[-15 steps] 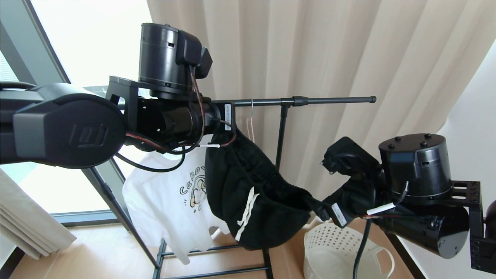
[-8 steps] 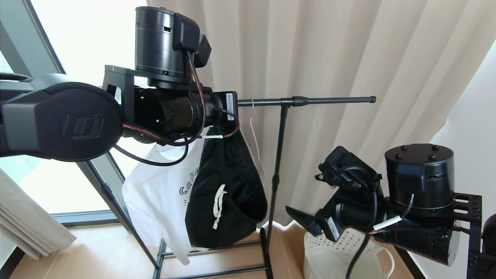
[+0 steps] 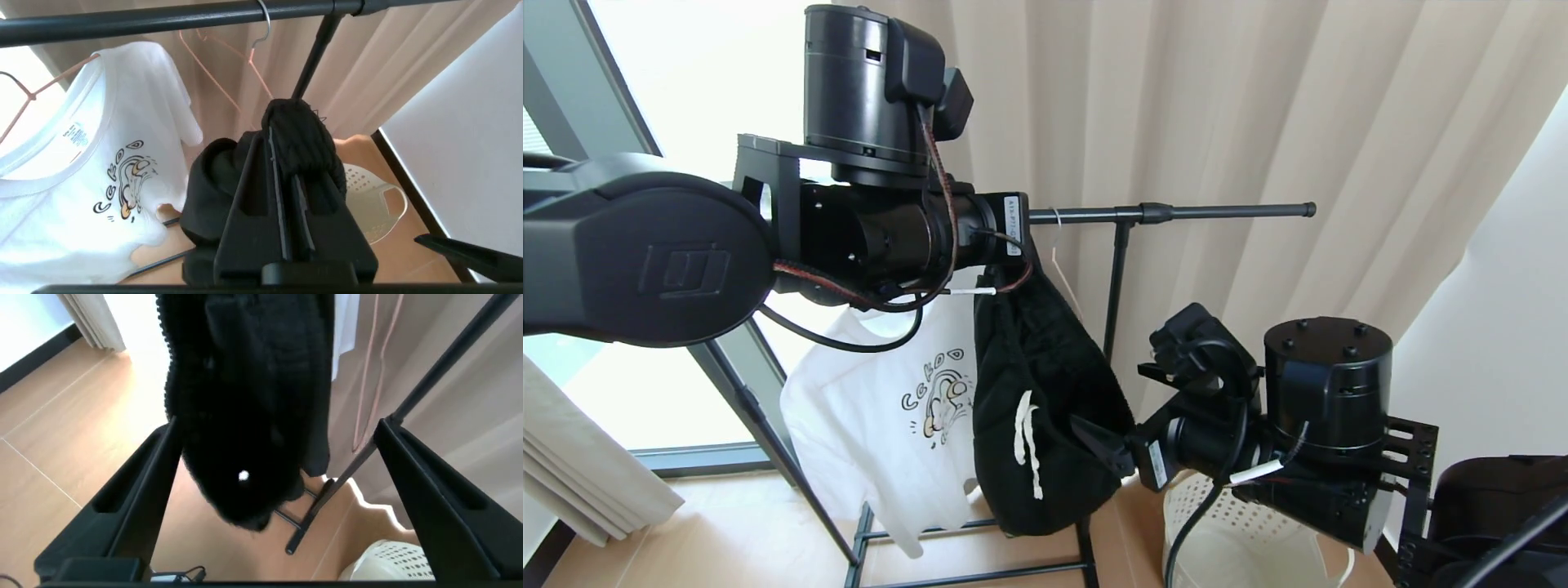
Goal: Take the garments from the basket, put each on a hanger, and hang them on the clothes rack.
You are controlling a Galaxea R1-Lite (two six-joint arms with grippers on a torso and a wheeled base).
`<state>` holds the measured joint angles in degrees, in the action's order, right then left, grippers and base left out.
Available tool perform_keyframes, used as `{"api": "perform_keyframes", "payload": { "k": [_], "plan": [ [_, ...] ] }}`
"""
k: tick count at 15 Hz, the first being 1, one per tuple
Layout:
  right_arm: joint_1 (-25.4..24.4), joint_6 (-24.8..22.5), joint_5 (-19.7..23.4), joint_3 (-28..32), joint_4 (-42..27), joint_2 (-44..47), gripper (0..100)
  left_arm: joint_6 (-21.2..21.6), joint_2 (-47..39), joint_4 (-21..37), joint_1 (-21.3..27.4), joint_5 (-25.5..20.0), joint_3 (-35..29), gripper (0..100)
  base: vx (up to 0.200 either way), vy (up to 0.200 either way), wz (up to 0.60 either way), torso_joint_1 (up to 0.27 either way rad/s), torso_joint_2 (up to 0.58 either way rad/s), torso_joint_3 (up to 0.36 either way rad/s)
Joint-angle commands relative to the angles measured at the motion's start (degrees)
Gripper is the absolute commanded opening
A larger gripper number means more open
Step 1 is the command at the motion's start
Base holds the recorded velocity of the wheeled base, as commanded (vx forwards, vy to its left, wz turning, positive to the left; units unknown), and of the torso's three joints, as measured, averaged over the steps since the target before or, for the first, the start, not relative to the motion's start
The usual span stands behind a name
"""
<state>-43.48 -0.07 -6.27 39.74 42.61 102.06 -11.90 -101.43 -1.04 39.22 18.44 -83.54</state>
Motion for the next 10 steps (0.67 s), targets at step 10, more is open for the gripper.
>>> {"api": "perform_keyframes", "payload": {
  "k": [10],
  "plan": [
    [5.52,-0.01,0.29,1.48,7.32,10.88,100,0.03,0.7,-0.02,3.15,-0.08,0.13,0,0.0,0.0,0.0,0.0,0.0,0.0]
  ]
}}
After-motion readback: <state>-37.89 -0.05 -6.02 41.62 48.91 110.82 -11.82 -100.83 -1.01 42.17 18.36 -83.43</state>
